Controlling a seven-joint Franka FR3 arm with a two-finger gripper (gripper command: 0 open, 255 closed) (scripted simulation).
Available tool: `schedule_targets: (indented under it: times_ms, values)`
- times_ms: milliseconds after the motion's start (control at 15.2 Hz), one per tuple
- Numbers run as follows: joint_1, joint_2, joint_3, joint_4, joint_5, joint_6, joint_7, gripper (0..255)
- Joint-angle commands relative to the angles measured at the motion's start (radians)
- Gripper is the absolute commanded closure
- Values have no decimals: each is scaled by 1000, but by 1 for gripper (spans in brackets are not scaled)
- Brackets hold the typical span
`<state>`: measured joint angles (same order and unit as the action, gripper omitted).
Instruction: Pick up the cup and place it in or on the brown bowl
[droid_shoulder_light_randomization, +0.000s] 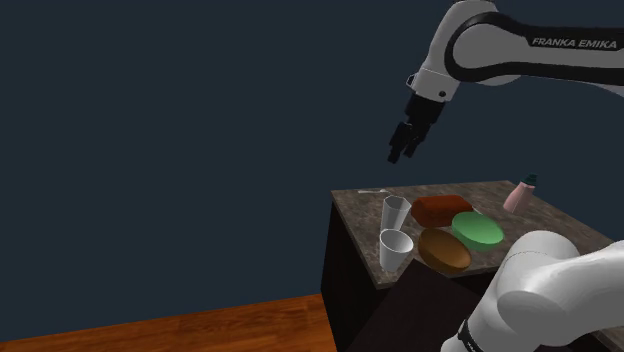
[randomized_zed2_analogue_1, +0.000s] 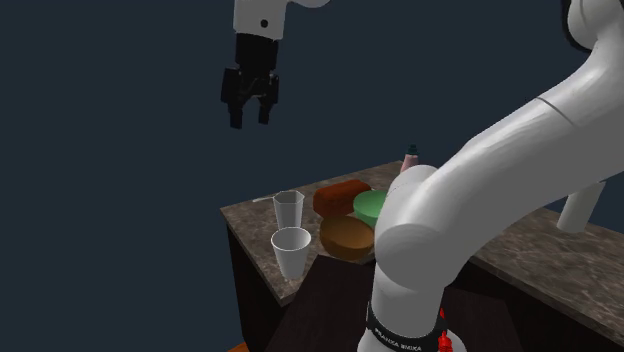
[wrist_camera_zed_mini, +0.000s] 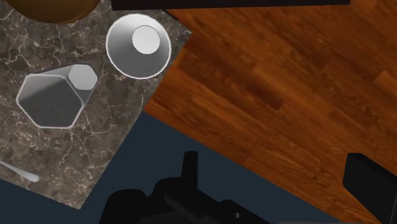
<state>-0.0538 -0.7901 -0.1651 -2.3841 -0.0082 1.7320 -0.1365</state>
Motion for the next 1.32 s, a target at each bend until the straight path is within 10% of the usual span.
schedule_targets:
  times_ms: [0,1254]
  values:
    - [-9,20,-39,-25,-18,41,-42,0]
    - [-6,490,-468,-19,-12,444,-512,0]
